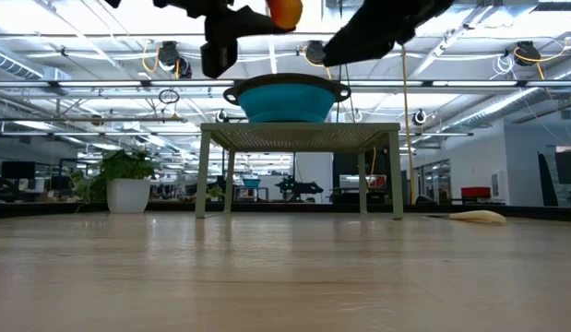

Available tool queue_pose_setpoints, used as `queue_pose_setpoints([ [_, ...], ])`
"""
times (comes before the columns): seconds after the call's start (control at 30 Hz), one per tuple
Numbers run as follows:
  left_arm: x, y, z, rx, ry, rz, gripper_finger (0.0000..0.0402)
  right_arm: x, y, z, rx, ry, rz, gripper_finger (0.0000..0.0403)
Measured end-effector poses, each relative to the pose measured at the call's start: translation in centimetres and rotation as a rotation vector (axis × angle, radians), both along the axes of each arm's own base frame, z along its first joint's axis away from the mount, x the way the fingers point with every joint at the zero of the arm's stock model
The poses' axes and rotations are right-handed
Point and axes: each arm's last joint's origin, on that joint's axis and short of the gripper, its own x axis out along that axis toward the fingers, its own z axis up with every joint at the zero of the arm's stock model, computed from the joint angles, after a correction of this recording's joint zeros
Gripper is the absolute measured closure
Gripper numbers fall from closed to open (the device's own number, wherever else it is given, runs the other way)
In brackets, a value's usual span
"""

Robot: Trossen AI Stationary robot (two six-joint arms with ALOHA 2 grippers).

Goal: Pick & Place Fruit
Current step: Put the peach into the colander on the shelf

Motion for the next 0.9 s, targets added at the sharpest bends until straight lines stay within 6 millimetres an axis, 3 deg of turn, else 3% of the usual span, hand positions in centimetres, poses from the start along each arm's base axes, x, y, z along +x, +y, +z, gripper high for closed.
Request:
queue_pose_setpoints([
  [0.53, -0.1, -0.1, -0.2, 0.012, 0.018, 0.004, 0.0273, -6.0, 0.8, -0.3, 0.073, 0.349, -0.037, 0.0161],
  [0.9, -0.1, 0.0, -0.1, 0.047, 0.011, 0.028, 0.0273, -9.2, 2.0, 0.6, 0.125, 0.401, -0.024, 0.0280],
])
